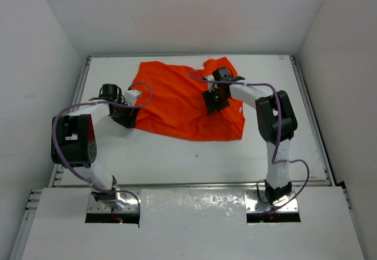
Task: Fold and stack the t-shirts
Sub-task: Flatten out the tshirt
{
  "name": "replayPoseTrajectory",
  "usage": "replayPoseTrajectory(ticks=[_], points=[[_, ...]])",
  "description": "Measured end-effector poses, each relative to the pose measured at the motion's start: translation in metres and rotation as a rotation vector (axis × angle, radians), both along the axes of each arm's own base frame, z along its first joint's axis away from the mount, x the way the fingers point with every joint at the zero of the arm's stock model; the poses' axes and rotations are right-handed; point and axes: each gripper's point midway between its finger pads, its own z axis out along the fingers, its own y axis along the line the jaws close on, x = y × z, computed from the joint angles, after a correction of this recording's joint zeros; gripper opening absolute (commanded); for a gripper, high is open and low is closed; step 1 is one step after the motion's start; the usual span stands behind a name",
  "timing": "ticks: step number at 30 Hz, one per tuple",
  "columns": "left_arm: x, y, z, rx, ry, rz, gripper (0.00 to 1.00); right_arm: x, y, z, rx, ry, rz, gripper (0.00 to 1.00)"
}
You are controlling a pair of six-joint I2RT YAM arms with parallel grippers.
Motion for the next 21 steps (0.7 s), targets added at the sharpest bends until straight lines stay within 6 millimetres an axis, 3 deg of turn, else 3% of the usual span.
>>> replayPoseTrajectory(ticks=[4,12,15,16,21], points=[[0.010,-0.003,0.002,-0.004,-0.038,0.003,0.53,-0.001,-0.001,0.003,-0.002,-0.002,0.007,0.53],[0.018,0.002,-0.002,0.019,-0.074,0.040,0.29,-0.009,-0.005,-0.004,-0.017,0.017,0.023,0.51],[0.018,0.002,-0.008,0.021,-0.064,0.046,0.13,-0.009,-0.005,-0.004,-0.019,0.015,0.030,0.36],[0.017,0.002,-0.011,0.021,-0.058,0.050,0.01,-0.009,-0.005,-0.004,-0.020,0.011,0.032,0.26],[0.013,0.002,-0.014,0.016,-0.043,0.062,0.00,-0.004,-0.003,-0.003,-0.018,-0.012,0.032,0.02]])
